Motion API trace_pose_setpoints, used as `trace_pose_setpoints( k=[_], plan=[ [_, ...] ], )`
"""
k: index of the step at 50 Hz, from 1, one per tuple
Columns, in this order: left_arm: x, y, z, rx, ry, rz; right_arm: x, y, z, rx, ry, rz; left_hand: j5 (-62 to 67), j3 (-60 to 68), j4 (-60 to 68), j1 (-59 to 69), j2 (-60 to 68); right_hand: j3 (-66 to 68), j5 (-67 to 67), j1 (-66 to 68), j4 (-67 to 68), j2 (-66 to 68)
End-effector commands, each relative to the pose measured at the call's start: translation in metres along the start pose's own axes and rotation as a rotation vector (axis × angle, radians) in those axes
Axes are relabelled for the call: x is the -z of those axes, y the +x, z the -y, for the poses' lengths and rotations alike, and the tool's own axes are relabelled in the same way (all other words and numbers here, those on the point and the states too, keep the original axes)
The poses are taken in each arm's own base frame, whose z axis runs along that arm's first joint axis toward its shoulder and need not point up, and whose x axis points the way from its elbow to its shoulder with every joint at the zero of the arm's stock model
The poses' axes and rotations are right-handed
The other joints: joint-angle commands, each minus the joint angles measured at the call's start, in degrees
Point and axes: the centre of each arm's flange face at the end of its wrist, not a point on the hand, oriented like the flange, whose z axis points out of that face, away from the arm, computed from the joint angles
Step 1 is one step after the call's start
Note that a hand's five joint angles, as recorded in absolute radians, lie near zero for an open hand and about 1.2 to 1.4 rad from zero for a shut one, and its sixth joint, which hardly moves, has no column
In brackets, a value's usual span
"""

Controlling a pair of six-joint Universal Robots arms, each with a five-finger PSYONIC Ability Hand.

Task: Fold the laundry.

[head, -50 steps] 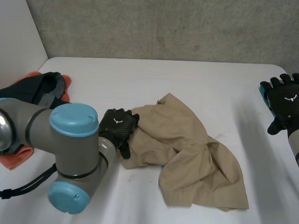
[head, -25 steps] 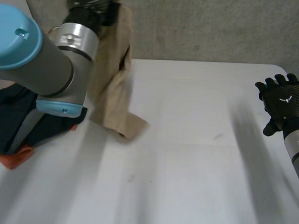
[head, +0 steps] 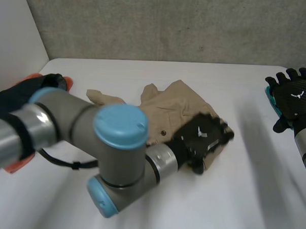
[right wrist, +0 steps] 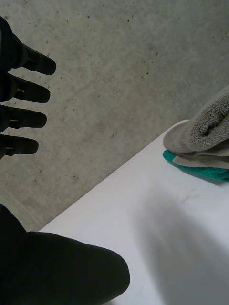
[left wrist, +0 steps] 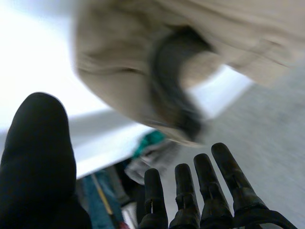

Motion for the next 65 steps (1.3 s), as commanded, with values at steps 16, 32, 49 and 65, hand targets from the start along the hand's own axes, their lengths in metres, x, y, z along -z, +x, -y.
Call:
trace_pose_setpoints(
  k=[16, 32, 49, 65],
  plan=[
    [0.074, -0.208, -0.022, 0.014, -0.134, 0.717, -0.019, -0.073, 0.076, -0.327, -0.155, 0.4, 0.6, -0.8, 0.5, -0.2, -0.6, -1.9, -2.7, -2.8, -2.0, -2.1],
    [0.056, -0.261, -0.116, 0.005, -0.224, 0.613, -0.072, -0.164, 0.057, -0.364, -0.165, 0.429, 0.6, -0.8, 0.5, -0.2, -0.6, 5.1, 4.3, 4.2, 4.9, 4.9],
    [0.009, -0.301, -0.054, -0.229, 0.13, 0.673, -0.124, -0.117, 0.143, -0.246, 0.352, 0.106, 60.4, 59.1, 60.4, 59.7, 59.3, 68.1, 67.3, 67.2, 68.0, 67.9],
    [0.051, -0.305, 0.086, -0.188, 0.651, 0.906, -0.112, -0.022, 0.211, -0.229, 0.714, -0.152, 60.4, 59.1, 60.4, 59.7, 59.3, 68.1, 67.3, 67.2, 68.0, 67.9]
  ],
)
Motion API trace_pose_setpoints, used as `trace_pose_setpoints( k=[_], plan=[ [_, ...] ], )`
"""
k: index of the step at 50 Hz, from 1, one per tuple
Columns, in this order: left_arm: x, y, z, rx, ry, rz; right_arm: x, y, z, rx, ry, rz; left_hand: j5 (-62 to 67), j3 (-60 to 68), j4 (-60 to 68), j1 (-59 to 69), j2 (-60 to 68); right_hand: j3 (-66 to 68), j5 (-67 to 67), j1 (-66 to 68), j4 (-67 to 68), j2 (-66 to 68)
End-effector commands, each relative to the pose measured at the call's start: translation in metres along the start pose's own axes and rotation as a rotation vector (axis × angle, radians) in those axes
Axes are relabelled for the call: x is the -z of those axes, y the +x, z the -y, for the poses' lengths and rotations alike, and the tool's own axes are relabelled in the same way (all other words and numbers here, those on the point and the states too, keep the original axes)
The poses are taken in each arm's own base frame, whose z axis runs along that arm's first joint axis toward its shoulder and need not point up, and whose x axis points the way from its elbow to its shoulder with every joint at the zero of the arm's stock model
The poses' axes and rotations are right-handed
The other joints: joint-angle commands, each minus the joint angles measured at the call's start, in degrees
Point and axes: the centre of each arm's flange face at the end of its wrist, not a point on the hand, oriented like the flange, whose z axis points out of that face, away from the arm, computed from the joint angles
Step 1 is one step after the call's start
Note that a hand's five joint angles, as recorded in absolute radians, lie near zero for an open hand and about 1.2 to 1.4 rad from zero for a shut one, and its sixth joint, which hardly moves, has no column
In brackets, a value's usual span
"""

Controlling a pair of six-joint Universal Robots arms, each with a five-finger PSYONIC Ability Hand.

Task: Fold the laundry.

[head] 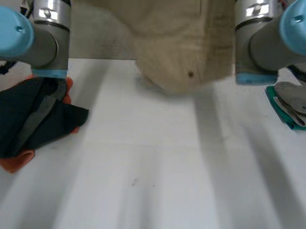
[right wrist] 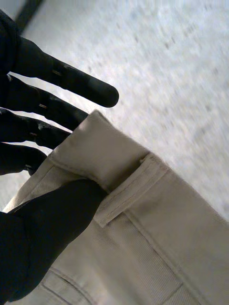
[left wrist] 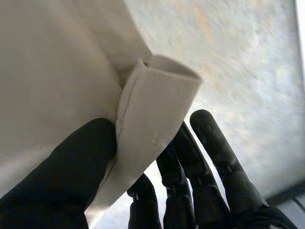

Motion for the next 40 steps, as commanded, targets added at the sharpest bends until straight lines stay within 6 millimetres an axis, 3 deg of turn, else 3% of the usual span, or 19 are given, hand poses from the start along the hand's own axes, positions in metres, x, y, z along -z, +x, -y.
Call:
trace_pose_setpoints(
  k=[1, 4, 6, 8, 9, 12, 13, 14, 16, 20, 21, 27, 31, 35, 40],
  plan=[
    [0.038, 0.023, 0.008, 0.074, -0.168, -0.071, 0.018, -0.001, -0.01, 0.01, -0.077, 0.093, 15.4, 11.9, 11.3, 12.7, 11.4, 12.1, 13.6, 15.6, 11.5, 12.6],
    [0.061, 0.033, 0.007, 0.089, -0.266, -0.106, 0.042, -0.006, -0.025, 0.009, -0.196, 0.182, 15.4, 11.9, 11.3, 12.7, 11.4, 12.1, 13.6, 15.6, 11.5, 12.6],
    [0.089, 0.038, 0.003, 0.089, -0.384, -0.132, 0.059, -0.012, -0.033, 0.005, -0.272, 0.238, 15.4, 11.9, 11.3, 12.7, 11.4, 12.1, 13.6, 15.6, 11.5, 12.6],
    [0.111, 0.04, -0.001, 0.082, -0.474, -0.155, 0.092, -0.023, -0.05, -0.006, -0.401, 0.338, 15.4, 11.9, 11.3, 12.7, 11.4, 12.1, 13.6, 15.6, 11.5, 12.6],
    [0.134, 0.041, -0.005, 0.066, -0.563, -0.182, 0.104, -0.026, -0.056, -0.008, -0.447, 0.369, 15.4, 11.9, 11.3, 12.7, 11.4, 12.1, 13.6, 15.6, 11.5, 12.6],
    [0.173, 0.045, -0.011, 0.037, -0.705, -0.237, 0.15, -0.036, -0.071, -0.024, -0.622, 0.491, 15.4, 11.9, 11.3, 12.7, 11.4, 12.1, 13.6, 15.6, 11.5, 12.6],
    [0.2, 0.047, -0.012, 0.01, -0.796, -0.277, 0.163, -0.037, -0.074, -0.026, -0.672, 0.516, 15.4, 11.9, 11.3, 12.7, 11.4, 12.1, 13.6, 15.6, 11.5, 12.6],
    [0.21, 0.047, -0.012, -0.002, -0.829, -0.291, 0.181, -0.038, -0.077, -0.025, -0.746, 0.551, 15.4, 11.9, 11.3, 12.7, 11.4, 12.1, 13.6, 15.6, 11.5, 12.6],
    [0.238, 0.047, -0.008, -0.037, -0.911, -0.338, 0.199, -0.038, -0.078, -0.021, -0.818, 0.584, 15.4, 11.9, 11.3, 12.7, 11.4, 12.1, 13.6, 15.6, 11.5, 12.6],
    [0.274, 0.043, 0.004, -0.081, -1.02, -0.394, 0.241, -0.029, -0.084, 0.014, -0.994, 0.668, 15.4, 11.9, 11.3, 12.7, 11.4, 12.1, 13.6, 15.6, 11.5, 12.6],
    [0.274, 0.043, 0.004, -0.081, -1.02, -0.394, 0.247, -0.027, -0.084, 0.022, -1.023, 0.682, 15.4, 11.9, 11.3, 12.7, 11.4, 12.1, 13.6, 15.6, 11.5, 12.6],
    [0.299, 0.031, 0.044, -0.107, -1.156, -0.45, 0.269, -0.009, -0.053, 0.084, -1.108, 0.755, 15.4, 11.9, 11.3, 12.7, 11.4, 12.1, 13.6, 15.6, 11.5, 12.6],
    [0.31, 0.024, 0.076, -0.153, -1.244, -0.538, 0.278, 0.006, -0.018, 0.151, -1.146, 0.845, 15.4, 11.9, 11.3, 12.7, 11.4, 12.1, 13.6, 15.6, 11.5, 12.6],
    [0.334, 0.02, 0.112, -0.21, -1.378, -0.722, 0.307, 0.028, 0.024, 0.222, -1.285, 1.037, 15.4, 11.9, 11.3, 12.7, 11.4, 12.1, 13.6, 15.6, 11.5, 12.6],
    [0.352, 0.022, 0.136, -0.222, -1.466, -0.898, 0.315, 0.042, 0.032, 0.253, -1.333, 1.102, 15.4, 11.9, 11.3, 12.7, 11.4, 12.1, 13.6, 15.6, 11.5, 12.6]
  ],
)
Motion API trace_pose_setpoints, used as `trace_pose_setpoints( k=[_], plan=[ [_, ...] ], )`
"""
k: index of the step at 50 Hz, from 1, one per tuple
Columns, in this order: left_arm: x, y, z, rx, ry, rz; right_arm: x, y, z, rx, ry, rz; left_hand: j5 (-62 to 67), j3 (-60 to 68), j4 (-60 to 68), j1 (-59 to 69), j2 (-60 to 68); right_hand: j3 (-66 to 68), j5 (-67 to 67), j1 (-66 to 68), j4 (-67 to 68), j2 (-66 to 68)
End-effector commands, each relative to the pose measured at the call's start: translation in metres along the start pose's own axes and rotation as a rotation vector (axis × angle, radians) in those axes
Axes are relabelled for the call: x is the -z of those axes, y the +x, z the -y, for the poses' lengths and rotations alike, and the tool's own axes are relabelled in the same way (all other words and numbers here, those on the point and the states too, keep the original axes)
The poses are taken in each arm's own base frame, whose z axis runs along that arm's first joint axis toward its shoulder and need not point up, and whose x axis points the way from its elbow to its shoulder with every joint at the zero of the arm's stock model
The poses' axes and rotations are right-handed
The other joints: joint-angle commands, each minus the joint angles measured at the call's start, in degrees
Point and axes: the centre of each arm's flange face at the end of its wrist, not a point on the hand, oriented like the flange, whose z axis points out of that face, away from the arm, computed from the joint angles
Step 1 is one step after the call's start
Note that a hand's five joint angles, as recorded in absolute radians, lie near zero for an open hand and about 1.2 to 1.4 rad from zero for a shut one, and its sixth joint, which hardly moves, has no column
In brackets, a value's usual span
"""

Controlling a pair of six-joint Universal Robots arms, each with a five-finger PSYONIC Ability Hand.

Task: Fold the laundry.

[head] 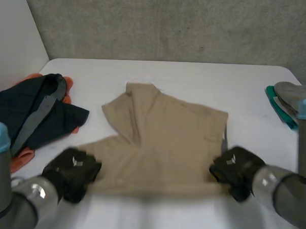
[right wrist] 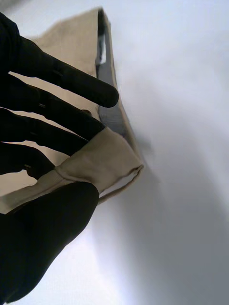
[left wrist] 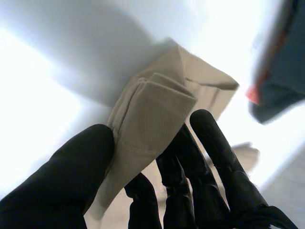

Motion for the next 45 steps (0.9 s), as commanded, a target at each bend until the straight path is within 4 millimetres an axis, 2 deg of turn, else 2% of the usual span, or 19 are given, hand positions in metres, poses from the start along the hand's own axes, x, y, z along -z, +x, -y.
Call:
trace_pose_setpoints(
  k=[1, 7, 9, 14, 15, 17, 18, 21, 24, 28, 29, 31, 35, 38, 39, 40, 45],
  plan=[
    [0.033, 0.02, -0.009, -0.12, -0.126, -0.168, 0.026, -0.007, -0.016, 0.061, -0.104, 0.086, 14.3, 11.8, 11.1, 12.7, 11.3, 11.8, 12.8, 15.6, 11.4, 12.6],
    [0.012, 0.006, 0.009, -0.13, -0.017, -0.078, 0.017, 0.004, -0.01, 0.035, -0.034, 0.002, 14.3, 11.8, 11.1, 12.7, 11.3, 11.8, 12.8, 15.6, 11.4, 12.6],
    [-0.004, -0.002, 0.019, -0.137, 0.056, -0.022, 0.012, 0.01, -0.005, 0.015, -0.001, -0.039, 14.3, 11.8, 11.1, 12.7, 11.3, 11.8, 12.8, 15.6, 11.4, 12.6],
    [-0.037, -0.021, 0.049, -0.153, 0.255, 0.121, -0.019, 0.036, 0.008, -0.066, 0.109, -0.182, 14.3, 11.8, 11.1, 12.7, 11.3, 11.8, 12.8, 15.6, 11.4, 12.6],
    [-0.051, -0.03, 0.059, -0.156, 0.326, 0.181, -0.023, 0.039, 0.009, -0.072, 0.122, -0.2, 14.3, 11.8, 11.1, 12.7, 11.3, 11.8, 12.8, 15.6, 11.4, 12.6],
    [-0.064, -0.036, 0.065, -0.156, 0.367, 0.218, -0.031, 0.049, 0.012, -0.081, 0.14, -0.258, 14.3, 11.8, 11.1, 12.7, 11.3, 11.8, 12.8, 15.6, 11.4, 12.6],
    [-0.076, -0.039, 0.069, -0.159, 0.398, 0.24, -0.034, 0.05, 0.012, -0.085, 0.141, -0.264, 14.3, 11.8, 11.1, 12.7, 11.3, 11.8, 12.8, 15.6, 11.4, 12.6],
    [-0.088, -0.035, 0.066, -0.159, 0.381, 0.23, -0.039, 0.05, 0.009, -0.085, 0.119, -0.272, 14.3, 11.8, 11.1, 12.7, 11.3, 11.8, 12.8, 15.6, 11.4, 12.6],
    [-0.09, -0.035, 0.066, -0.156, 0.362, 0.225, -0.045, 0.049, 0.006, -0.086, 0.109, -0.266, 14.3, 11.8, 11.1, 12.7, 11.3, 11.8, 12.8, 15.6, 11.4, 12.6],
    [-0.095, -0.042, 0.08, -0.155, 0.413, 0.246, -0.057, 0.056, 0.009, -0.09, 0.14, -0.295, 14.3, 11.8, 11.1, 12.7, 11.3, 11.8, 12.8, 15.6, 11.4, 12.6],
    [-0.102, -0.047, 0.09, -0.155, 0.451, 0.268, -0.061, 0.059, 0.01, -0.088, 0.151, -0.308, 14.3, 11.8, 11.1, 12.7, 11.3, 11.8, 12.8, 15.6, 11.4, 12.6],
    [-0.112, -0.051, 0.095, -0.157, 0.475, 0.289, -0.071, 0.069, 0.015, -0.083, 0.19, -0.363, 14.3, 11.8, 11.1, 12.7, 11.3, 11.8, 12.8, 15.6, 11.4, 12.6],
    [-0.142, -0.059, 0.109, -0.166, 0.539, 0.33, -0.088, 0.085, 0.02, -0.08, 0.233, -0.455, 14.3, 11.8, 11.1, 12.7, 11.3, 11.8, 12.8, 15.6, 11.4, 12.6],
    [-0.17, -0.064, 0.118, -0.173, 0.582, 0.364, -0.101, 0.094, 0.022, -0.076, 0.255, -0.507, 14.3, 11.8, 11.1, 12.7, 11.3, 11.8, 12.8, 15.6, 11.4, 12.6],
    [-0.179, -0.066, 0.118, -0.174, 0.587, 0.374, -0.11, 0.1, 0.023, -0.075, 0.271, -0.54, 14.3, 11.8, 11.1, 12.7, 11.3, 11.8, 12.8, 15.6, 11.4, 12.6],
    [-0.195, -0.069, 0.12, -0.168, 0.602, 0.393, -0.114, 0.102, 0.024, -0.071, 0.277, -0.551, 14.3, 11.8, 11.1, 12.7, 11.3, 11.8, 12.8, 15.6, 11.4, 12.6],
    [-0.226, -0.073, 0.127, -0.177, 0.652, 0.416, -0.143, 0.112, 0.027, -0.053, 0.321, -0.604, 14.3, 11.8, 11.1, 12.7, 11.3, 11.8, 12.8, 15.6, 11.4, 12.6]
  ],
)
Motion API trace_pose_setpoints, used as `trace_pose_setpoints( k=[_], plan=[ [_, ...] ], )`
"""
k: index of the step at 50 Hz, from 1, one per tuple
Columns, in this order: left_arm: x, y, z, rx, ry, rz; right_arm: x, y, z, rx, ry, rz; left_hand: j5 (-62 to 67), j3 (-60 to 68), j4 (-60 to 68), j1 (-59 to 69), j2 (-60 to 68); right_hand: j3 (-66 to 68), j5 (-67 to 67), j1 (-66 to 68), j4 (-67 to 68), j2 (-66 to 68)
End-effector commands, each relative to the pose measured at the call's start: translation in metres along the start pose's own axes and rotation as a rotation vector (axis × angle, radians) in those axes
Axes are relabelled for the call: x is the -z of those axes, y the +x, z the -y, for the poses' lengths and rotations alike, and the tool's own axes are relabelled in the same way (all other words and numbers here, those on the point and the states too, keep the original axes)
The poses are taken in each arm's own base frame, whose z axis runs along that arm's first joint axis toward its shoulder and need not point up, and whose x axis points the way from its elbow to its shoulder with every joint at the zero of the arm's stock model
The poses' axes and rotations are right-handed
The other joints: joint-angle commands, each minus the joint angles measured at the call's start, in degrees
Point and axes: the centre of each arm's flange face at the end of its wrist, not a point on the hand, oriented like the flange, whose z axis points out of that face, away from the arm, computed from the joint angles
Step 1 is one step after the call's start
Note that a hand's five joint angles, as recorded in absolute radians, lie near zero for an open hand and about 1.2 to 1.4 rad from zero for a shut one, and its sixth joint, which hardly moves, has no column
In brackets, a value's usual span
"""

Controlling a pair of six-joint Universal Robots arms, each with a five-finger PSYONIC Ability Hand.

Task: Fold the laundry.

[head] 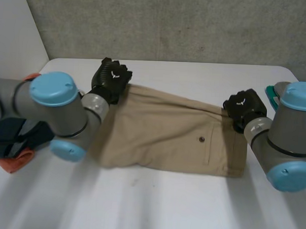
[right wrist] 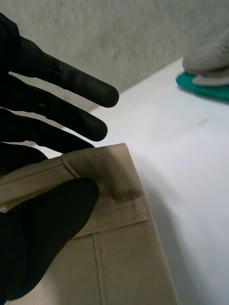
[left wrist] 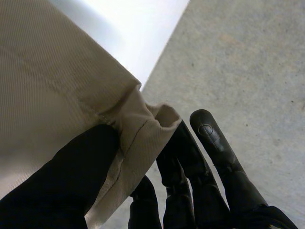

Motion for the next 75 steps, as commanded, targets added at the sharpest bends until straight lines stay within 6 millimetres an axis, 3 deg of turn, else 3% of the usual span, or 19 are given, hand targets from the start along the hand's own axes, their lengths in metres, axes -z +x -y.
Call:
trace_pose_setpoints(
  k=[1, 2, 4, 10, 18, 24, 35, 37, 40, 48, 55, 59, 60, 64, 70, 71, 72, 73, 75],
  plan=[
    [-0.05, 0.015, -0.024, -0.007, 0.068, 0.051, -0.055, -0.007, -0.008, 0.023, 0.091, -0.109, 12.8, 11.8, 11.1, 12.7, 11.3, -3.2, -2.8, 0.7, -3.5, -2.4],
    [-0.053, 0.015, -0.027, 0.0, 0.073, 0.057, -0.061, -0.008, -0.01, 0.029, 0.102, -0.119, 12.8, 11.8, 11.1, 12.7, 11.3, -25.2, -24.8, -21.3, -25.5, -24.3],
    [-0.06, 0.022, -0.031, 0.002, 0.095, 0.061, -0.075, -0.011, -0.014, 0.034, 0.125, -0.151, -55.8, -56.9, -57.5, -56.0, -57.4, -58.3, -57.9, -54.4, -58.6, -57.4],
    [-0.056, 0.042, -0.024, 0.018, 0.126, 0.024, -0.069, -0.012, -0.012, 0.007, 0.122, -0.144, -57.2, -58.2, -58.9, -57.3, -58.7, -58.3, -57.9, -54.4, -58.6, -57.4],
    [-0.013, 0.016, 0.018, 0.07, 0.108, 0.013, 0.008, 0.011, 0.008, -0.23, -0.002, -0.024, -57.2, -58.2, -58.9, -57.3, -58.7, -58.3, -57.9, -54.4, -58.6, -57.4],
    [0.017, 0.009, 0.028, 0.127, 0.084, -0.012, 0.042, -0.012, -0.007, -0.403, -0.169, 0.161, -57.2, -58.2, -58.9, -57.3, -58.7, -55.0, -54.6, -51.1, -55.4, -54.2],
    [0.038, 0.017, 0.019, 0.187, 0.027, -0.052, 0.022, -0.041, -0.036, -0.403, -0.137, 0.187, -57.2, -58.2, -58.9, -57.3, -58.7, -26.5, -26.1, -22.5, -26.8, -25.6],
    [0.039, 0.018, 0.017, 0.189, 0.021, -0.053, 0.021, -0.039, -0.038, -0.382, -0.144, 0.175, -57.2, -58.2, -58.9, -57.3, -58.7, 11.4, 11.8, 15.4, 11.1, 12.3],
    [0.04, 0.016, 0.018, 0.189, 0.02, -0.05, 0.02, -0.033, -0.045, -0.371, -0.157, 0.134, -57.2, -58.2, -58.9, -57.3, -58.7, 11.7, 12.1, 15.6, 11.4, 12.6],
    [0.047, 0.005, 0.031, 0.195, 0.044, -0.033, 0.041, 0.031, -0.042, -0.181, -0.125, -0.061, -57.2, -58.2, -58.9, -57.3, -58.7, 11.7, 12.1, 15.6, 11.4, 12.6],
    [0.055, -0.003, 0.037, 0.197, 0.052, -0.02, 0.037, 0.039, -0.041, 0.061, -0.121, -0.081, -57.2, -58.2, -58.9, -57.3, -58.7, 11.7, 12.1, 15.6, 11.4, 12.6],
    [0.058, -0.007, 0.039, 0.197, 0.053, -0.014, 0.038, 0.008, 0.012, 0.178, 0.103, -0.048, -57.2, -58.2, -58.9, -57.3, -58.7, 11.7, 12.1, 15.6, 11.4, 12.6],
    [0.059, -0.007, 0.04, 0.198, 0.054, -0.013, 0.044, -0.014, 0.037, 0.205, 0.217, -0.013, -57.2, -58.2, -58.9, -57.3, -58.7, 11.7, 12.1, 15.6, 11.4, 12.6],
    [0.063, -0.012, 0.043, 0.214, 0.054, 0.003, 0.06, -0.083, 0.07, 0.245, 0.454, 0.16, -57.2, -58.2, -58.9, -57.3, -58.7, 11.7, 12.1, 15.6, 11.4, 12.6],
    [0.064, -0.029, 0.042, 0.283, 0.033, 0.07, 0.075, -0.157, 0.067, 0.325, 0.579, 0.42, -57.2, -58.2, -58.9, -57.3, -58.7, 11.7, 12.1, 15.6, 11.4, 12.6],
    [0.064, -0.031, 0.042, 0.293, 0.033, 0.076, 0.074, -0.161, 0.067, 0.332, 0.581, 0.429, -57.2, -58.2, -58.9, -57.3, -58.7, 7.8, 8.2, 11.7, 7.4, 8.6],
    [0.064, -0.033, 0.043, 0.302, 0.032, 0.084, 0.073, -0.164, 0.07, 0.343, 0.577, 0.441, -57.2, -58.2, -58.9, -57.3, -58.7, -35.2, -34.8, -31.3, -35.6, -34.4],
    [0.064, -0.035, 0.043, 0.32, 0.031, 0.094, 0.073, -0.162, 0.072, 0.339, 0.573, 0.442, -57.2, -58.2, -58.9, -57.3, -58.7, -53.3, -52.9, -49.4, -53.6, -52.5],
    [0.064, -0.039, 0.045, 0.338, 0.038, 0.103, 0.074, -0.156, 0.078, 0.308, 0.561, 0.435, -57.2, -58.2, -58.9, -57.3, -58.7, -58.3, -57.9, -54.4, -58.6, -57.4]
  ],
)
